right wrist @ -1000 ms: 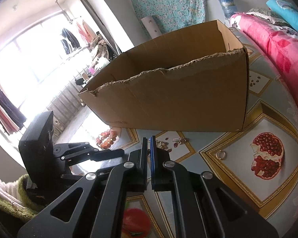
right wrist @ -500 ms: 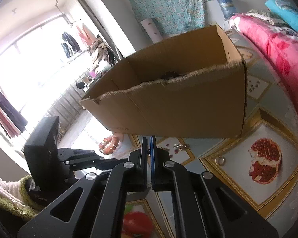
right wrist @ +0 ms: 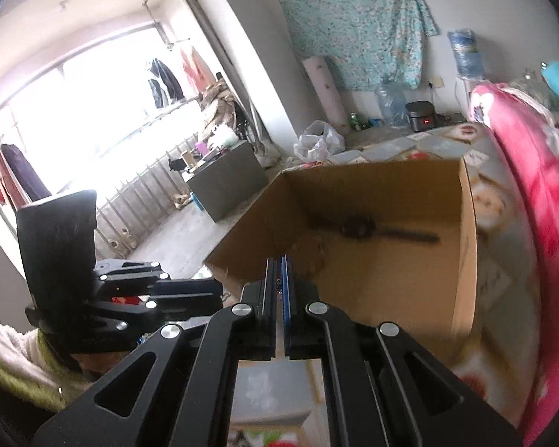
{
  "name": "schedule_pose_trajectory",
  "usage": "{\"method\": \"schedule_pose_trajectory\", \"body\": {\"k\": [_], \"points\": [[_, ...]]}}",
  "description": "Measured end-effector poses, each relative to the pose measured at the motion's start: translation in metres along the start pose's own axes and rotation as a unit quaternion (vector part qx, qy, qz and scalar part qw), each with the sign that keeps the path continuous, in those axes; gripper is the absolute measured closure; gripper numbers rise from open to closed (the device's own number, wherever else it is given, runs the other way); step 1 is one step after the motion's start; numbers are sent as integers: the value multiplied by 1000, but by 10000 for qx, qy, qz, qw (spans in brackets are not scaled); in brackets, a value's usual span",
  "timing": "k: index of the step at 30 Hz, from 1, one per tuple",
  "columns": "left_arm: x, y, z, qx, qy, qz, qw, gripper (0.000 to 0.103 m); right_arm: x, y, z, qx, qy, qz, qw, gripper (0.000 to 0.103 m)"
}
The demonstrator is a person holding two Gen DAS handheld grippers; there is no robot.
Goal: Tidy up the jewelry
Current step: 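Lower the right gripper into the box and open it to release the charm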
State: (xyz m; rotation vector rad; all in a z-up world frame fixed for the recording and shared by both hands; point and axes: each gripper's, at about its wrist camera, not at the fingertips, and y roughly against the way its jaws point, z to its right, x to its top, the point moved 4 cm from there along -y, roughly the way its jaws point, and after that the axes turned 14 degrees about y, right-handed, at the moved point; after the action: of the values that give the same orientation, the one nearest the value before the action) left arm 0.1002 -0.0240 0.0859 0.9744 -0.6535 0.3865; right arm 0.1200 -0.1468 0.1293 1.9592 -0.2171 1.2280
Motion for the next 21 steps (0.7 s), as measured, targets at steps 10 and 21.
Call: {"method": "schedule_pose_trajectory", "body": {"k": [10,21], "points": [[71,-117,-76,11,1560,-2142,9643,89,34,-130,76,605,-578,-2324,9690,100],[54,-178,-107,489,2288,-3044,9234,88,17,-205,103,518,-725,-3527,9315,99]]}}
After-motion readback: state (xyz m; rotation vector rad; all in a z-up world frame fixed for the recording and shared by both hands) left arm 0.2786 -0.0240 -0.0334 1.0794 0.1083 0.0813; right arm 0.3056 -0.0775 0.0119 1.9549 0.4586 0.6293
